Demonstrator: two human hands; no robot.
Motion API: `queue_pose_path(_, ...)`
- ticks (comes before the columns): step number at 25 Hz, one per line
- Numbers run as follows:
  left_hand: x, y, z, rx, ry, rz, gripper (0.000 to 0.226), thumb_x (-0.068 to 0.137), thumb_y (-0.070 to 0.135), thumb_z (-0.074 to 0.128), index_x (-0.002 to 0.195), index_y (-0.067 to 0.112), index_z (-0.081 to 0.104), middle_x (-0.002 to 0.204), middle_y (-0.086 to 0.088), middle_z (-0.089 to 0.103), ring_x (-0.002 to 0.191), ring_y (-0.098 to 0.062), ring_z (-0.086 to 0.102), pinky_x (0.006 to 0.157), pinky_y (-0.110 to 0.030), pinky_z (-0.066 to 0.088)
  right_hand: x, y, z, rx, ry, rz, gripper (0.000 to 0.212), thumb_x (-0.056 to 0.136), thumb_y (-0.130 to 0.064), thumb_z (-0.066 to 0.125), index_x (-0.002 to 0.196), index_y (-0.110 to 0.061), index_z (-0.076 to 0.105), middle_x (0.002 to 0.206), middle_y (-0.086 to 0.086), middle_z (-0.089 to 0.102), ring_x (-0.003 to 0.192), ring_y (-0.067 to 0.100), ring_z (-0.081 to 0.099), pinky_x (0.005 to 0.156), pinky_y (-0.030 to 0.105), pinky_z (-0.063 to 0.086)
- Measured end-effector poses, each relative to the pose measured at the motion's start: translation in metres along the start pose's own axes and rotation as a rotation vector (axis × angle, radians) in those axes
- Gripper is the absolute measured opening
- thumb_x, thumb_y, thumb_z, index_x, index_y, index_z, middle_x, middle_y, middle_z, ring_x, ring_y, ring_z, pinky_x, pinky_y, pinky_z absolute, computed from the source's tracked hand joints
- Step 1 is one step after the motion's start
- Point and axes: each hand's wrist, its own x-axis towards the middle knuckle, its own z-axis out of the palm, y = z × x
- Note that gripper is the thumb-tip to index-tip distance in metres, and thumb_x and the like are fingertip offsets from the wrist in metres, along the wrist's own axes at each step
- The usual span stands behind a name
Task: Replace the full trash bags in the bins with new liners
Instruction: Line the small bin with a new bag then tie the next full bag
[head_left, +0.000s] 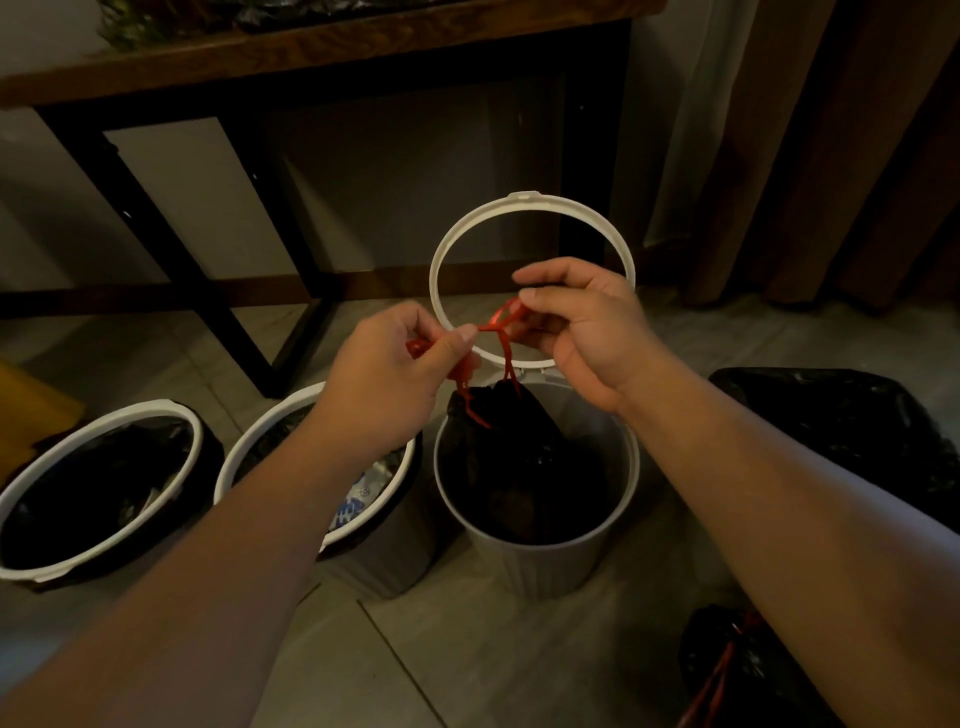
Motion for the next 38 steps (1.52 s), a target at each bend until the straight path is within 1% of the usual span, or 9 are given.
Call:
queue_pose_path(3, -0.008, -0.018, -0.002, 0.078, -0.077, -0.059, 0.038, 0.102, 0.051, 0.06, 0.079, 0.021, 0.067, 0.066, 0.011, 0.07, 0.051, -0.001, 0.058, 0.049, -0.02, 0.044, 0.003, -0.005, -0.01, 0.166, -0.003, 0.093, 0.022, 0.098, 0.003, 0.054, 0.092, -0.011, 0.07, 0.072, 0.007, 0.069, 0.073, 0.02, 0.072, 0.079, 0.042, 0.062)
queue_pose_path(8, -0.017, -0.054, -0.01, 0.04, -0.119, -0.204, 0.043, 0.102, 0.05, 0.062, 0.077, 0.016, 0.072, 0.068, -0.007, 0.071, 0.062, -0.019, 0.061, 0.067, -0.044, 0.054, 0.003, 0.004, -0.034, 0.385, 0.152, 0.267, 0.019, 0.099, 0.0, 0.046, 0.101, -0.013, 0.059, 0.069, 0.004, 0.055, 0.06, 0.016, 0.057, 0.068, 0.036, 0.058)
queue_pose_path(13, -0.03, -0.092, -0.012, 0.194, -0.157, -0.36, 0.04, 0.1, 0.049, 0.066, 0.068, 0.026, 0.072, 0.053, -0.004, 0.065, 0.047, -0.014, 0.057, 0.056, -0.033, 0.048, 0.003, 0.024, -0.062, 0.245, 0.298, 0.393, 0.021, 0.098, -0.001, 0.041, 0.107, -0.015, 0.053, 0.067, 0.001, 0.047, 0.051, 0.011, 0.039, 0.054, 0.027, 0.036)
queue_pose_path(18, -0.034, -0.116, -0.022, 0.517, -0.119, -0.341, 0.037, 0.098, 0.055, 0.065, 0.063, 0.043, 0.068, 0.052, 0.011, 0.065, 0.057, -0.017, 0.062, 0.053, -0.029, 0.038, 0.004, 0.044, -0.083, 0.157, 0.362, 0.446, 0.022, 0.092, 0.001, 0.042, 0.1, -0.016, 0.055, 0.061, -0.001, 0.046, 0.046, 0.011, 0.034, 0.048, 0.027, 0.028)
queue_pose_path(22, -0.039, -0.13, -0.029, 0.631, -0.117, -0.307, 0.059, 0.096, 0.057, 0.067, 0.054, 0.016, 0.059, 0.051, 0.001, 0.06, 0.058, -0.019, 0.06, 0.052, -0.03, 0.035, 0.001, 0.058, -0.098, 0.144, 0.385, 0.529, 0.01, 0.092, -0.008, 0.052, 0.097, -0.015, 0.056, 0.061, -0.002, 0.043, 0.045, 0.01, 0.031, 0.054, 0.03, 0.033)
queue_pose_path(29, -0.049, -0.127, -0.039, 0.725, -0.097, -0.291, 0.049, 0.102, 0.044, 0.065, 0.064, 0.014, 0.058, 0.06, -0.004, 0.065, 0.062, -0.021, 0.061, 0.053, -0.032, 0.038, -0.005, 0.061, -0.102, 0.106, 0.352, 0.598, 0.002, 0.094, -0.015, 0.057, 0.094, -0.014, 0.055, 0.065, -0.002, 0.035, 0.05, 0.011, 0.025, 0.058, 0.029, 0.031)
queue_pose_path(31, -0.048, -0.118, -0.04, 0.586, -0.031, -0.333, 0.046, 0.1, 0.046, 0.067, 0.068, 0.013, 0.064, 0.061, -0.005, 0.07, 0.061, -0.023, 0.067, 0.06, -0.035, 0.05, -0.005, 0.048, -0.098, 0.075, 0.325, 0.564, 0.003, 0.095, -0.016, 0.058, 0.092, -0.015, 0.056, 0.066, -0.002, 0.037, 0.052, 0.01, 0.026, 0.057, 0.028, 0.03)
queue_pose_path(34, -0.042, -0.089, -0.042, -0.03, 0.133, -0.414, 0.036, 0.1, 0.039, 0.07, 0.073, 0.016, 0.073, 0.076, -0.01, 0.078, 0.061, -0.014, 0.072, 0.063, -0.036, 0.059, 0.0, 0.014, -0.083, 0.081, 0.248, 0.444, 0.005, 0.094, -0.012, 0.063, 0.091, -0.015, 0.061, 0.071, 0.0, 0.052, 0.053, 0.009, 0.043, 0.057, 0.025, 0.04)
queue_pose_path(38, -0.031, -0.032, -0.037, -0.467, 0.066, -0.278, 0.029, 0.102, 0.035, 0.068, 0.079, 0.025, 0.082, 0.095, -0.008, 0.081, 0.081, -0.016, 0.075, 0.068, -0.029, 0.059, -0.002, -0.025, -0.036, 0.046, 0.077, 0.241, 0.014, 0.093, -0.005, 0.069, 0.104, -0.014, 0.068, 0.077, 0.006, 0.071, 0.063, 0.016, 0.067, 0.061, 0.032, 0.057)
